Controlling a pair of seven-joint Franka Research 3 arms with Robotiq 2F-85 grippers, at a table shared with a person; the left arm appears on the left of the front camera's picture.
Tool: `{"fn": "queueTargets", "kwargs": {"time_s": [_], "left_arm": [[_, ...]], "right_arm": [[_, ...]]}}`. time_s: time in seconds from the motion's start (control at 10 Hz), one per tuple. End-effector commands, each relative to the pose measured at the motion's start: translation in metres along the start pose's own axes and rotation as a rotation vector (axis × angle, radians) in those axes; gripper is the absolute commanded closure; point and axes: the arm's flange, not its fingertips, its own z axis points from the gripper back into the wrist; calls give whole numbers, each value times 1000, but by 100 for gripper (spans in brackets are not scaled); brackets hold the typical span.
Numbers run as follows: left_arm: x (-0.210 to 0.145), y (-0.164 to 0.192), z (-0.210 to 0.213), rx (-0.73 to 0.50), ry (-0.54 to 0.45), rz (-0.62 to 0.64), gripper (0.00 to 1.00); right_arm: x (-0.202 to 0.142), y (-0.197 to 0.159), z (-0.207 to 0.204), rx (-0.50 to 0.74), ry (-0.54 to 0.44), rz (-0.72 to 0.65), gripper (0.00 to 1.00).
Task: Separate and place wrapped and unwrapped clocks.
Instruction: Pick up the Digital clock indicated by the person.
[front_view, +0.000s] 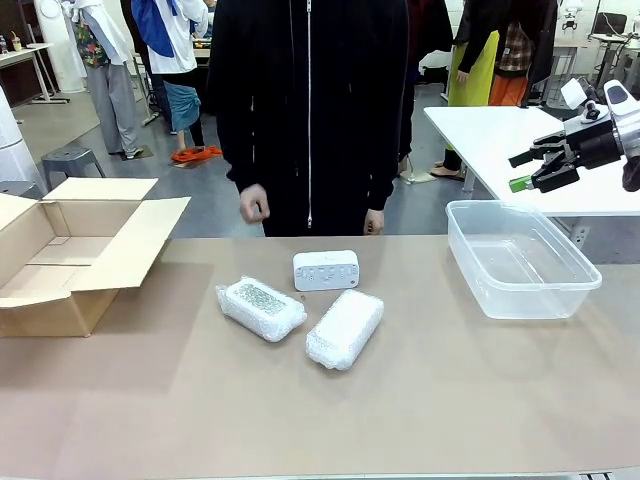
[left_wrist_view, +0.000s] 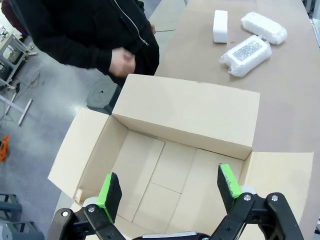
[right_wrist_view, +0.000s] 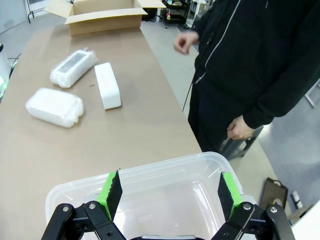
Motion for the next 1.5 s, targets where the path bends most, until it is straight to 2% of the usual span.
{"fn": "queueTargets", "kwargs": {"time_s": [0.0, 1.4], "left_arm": [[0, 1, 0, 3, -21, -1, 0], [0, 1, 0, 3, -21, -1, 0]], "right_arm": [[3, 2, -2, -3, 17, -7, 0], [3, 2, -2, -3, 17, -7, 0]]}}
